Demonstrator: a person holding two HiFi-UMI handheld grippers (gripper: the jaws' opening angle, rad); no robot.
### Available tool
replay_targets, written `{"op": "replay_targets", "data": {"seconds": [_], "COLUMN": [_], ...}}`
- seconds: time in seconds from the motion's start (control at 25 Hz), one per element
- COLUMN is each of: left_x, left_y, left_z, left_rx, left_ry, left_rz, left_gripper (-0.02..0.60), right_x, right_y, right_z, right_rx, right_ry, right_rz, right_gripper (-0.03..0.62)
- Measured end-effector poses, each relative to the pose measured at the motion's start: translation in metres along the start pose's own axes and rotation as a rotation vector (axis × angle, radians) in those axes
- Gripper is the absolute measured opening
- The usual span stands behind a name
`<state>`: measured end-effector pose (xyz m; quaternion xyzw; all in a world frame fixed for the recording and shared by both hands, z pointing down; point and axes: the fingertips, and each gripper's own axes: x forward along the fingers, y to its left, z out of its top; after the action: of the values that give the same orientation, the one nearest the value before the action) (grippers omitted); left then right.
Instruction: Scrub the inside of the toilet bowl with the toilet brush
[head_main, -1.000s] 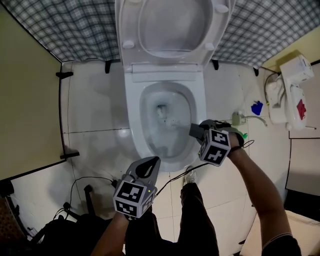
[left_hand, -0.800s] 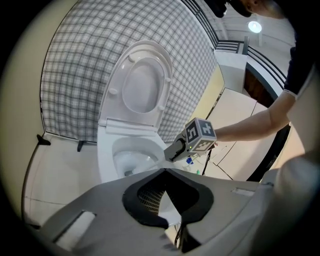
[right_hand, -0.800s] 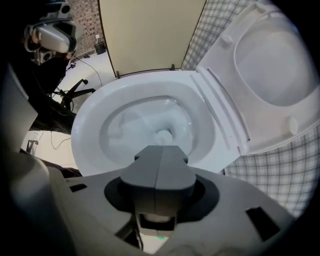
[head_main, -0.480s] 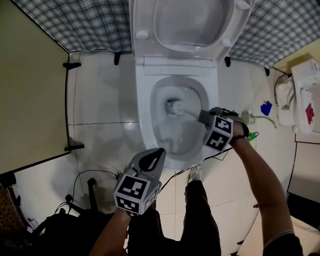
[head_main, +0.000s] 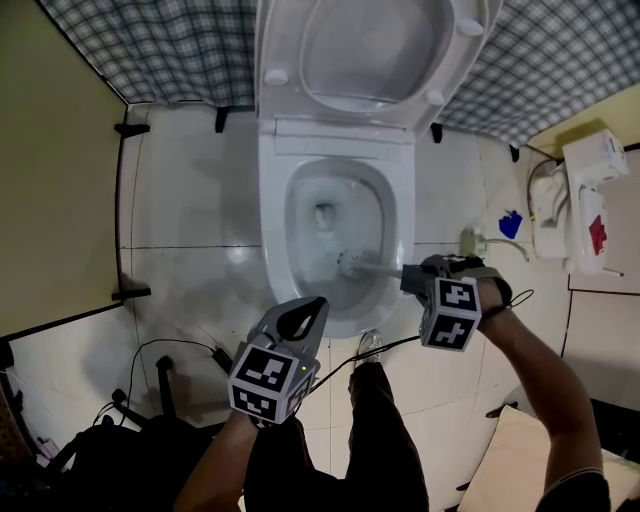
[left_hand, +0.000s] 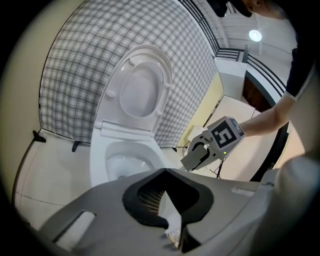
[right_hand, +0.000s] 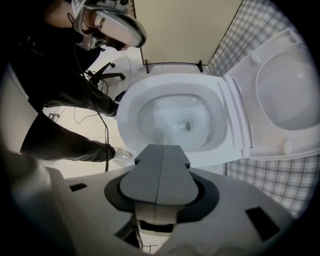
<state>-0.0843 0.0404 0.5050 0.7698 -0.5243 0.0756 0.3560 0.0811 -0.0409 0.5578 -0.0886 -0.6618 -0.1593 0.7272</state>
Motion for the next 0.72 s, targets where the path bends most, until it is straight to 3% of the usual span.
{"op": "replay_targets", "data": {"seconds": [0.32, 0.52, 0.72], "left_x": [-0.006, -0.008, -0.010], "left_y": [-0.009, -0.005, -0.002], "left_z": [0.005, 0.000, -0.005], "left_rx": [0.006, 0.003, -0.012], "left_ry": [-0.008, 0.002, 0.012], "left_rz": [-0.011, 0.000, 0.005], "left_gripper": [0.009, 0.009, 0.009], "right_x": [-0.033, -0.019, -0.006], "right_y": [0.020, -0.009, -0.048], "right_z": [-0.001, -0.007, -0.012], "right_rx": [-0.135, -0.166, -0.123], "right_ry": [0.075, 0.133, 0.149], "right_rz": [0.089, -0.010, -0.098], "right_gripper": [0.175, 0.173, 0.175]}}
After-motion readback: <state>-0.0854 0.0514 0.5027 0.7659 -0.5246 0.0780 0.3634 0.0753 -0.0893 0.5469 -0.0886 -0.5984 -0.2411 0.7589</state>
